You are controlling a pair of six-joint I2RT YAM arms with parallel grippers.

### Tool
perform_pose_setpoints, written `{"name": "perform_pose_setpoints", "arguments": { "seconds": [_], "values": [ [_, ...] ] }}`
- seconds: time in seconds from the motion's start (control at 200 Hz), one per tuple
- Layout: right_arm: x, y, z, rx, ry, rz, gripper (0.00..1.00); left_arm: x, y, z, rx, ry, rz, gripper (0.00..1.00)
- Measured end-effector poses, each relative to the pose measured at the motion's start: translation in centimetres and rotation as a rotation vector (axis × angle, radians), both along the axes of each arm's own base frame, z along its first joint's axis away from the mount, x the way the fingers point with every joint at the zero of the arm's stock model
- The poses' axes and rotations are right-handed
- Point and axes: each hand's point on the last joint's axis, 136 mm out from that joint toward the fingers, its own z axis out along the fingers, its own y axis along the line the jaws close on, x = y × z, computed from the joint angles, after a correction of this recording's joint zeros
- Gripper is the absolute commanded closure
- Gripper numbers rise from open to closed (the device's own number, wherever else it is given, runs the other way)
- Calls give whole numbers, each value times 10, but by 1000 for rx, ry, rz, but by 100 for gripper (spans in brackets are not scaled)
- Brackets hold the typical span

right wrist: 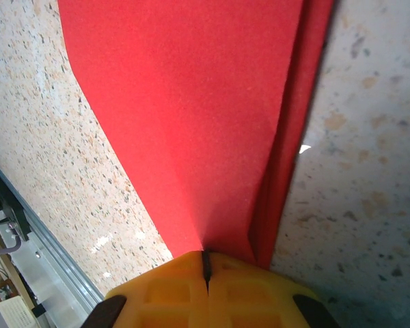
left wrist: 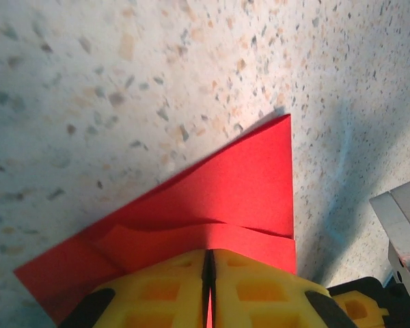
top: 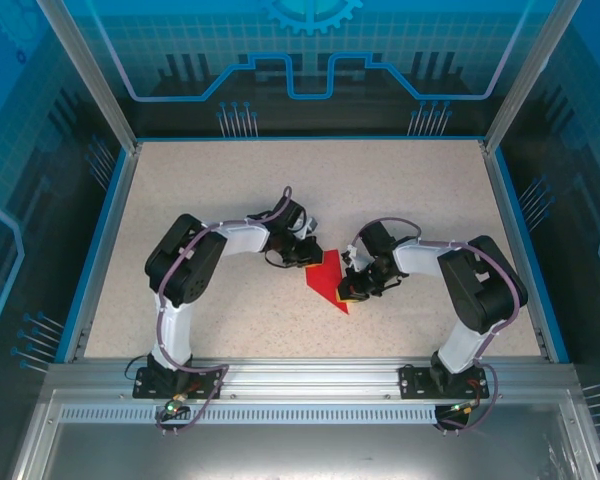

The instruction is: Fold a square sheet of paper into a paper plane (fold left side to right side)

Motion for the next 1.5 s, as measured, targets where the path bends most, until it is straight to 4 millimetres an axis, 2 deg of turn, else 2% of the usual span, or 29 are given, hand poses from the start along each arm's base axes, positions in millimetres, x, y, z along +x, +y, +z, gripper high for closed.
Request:
{"name": "perform_pose_setpoints", "arguments": {
  "seconds": [0.375,0.615,0.715,0.855,0.955,1.01,1.125,1.235,1.376,1.501],
  "values": [
    [1,-1,0,-7,-11,-2,100,39,36,1,0,-39,60,84],
    [1,1,2,22,-40,-2,100,54,54,5,4,-55,103,74],
    [1,3,4,40,-52,-12,91,56,63,15,15,-77,130,68],
    [4,4,12,61,-80,-31,73,40,76,49,-22,-123,178,59],
    [15,5,37,86,-176,-45,54,21,79,73,-73,-161,216,56],
    [23,3,53,92,-252,-55,49,9,77,79,-96,-166,227,54],
    [37,-7,86,93,-398,-84,34,-16,61,69,-126,-118,226,54],
    [47,-20,109,80,-495,-123,28,-34,39,54,-131,-58,200,53],
    [50,-30,124,74,-552,-150,26,-42,19,37,-132,-16,173,53],
    [48,-33,129,78,-573,-150,26,-36,12,25,-133,9,179,53]
  ]
}}
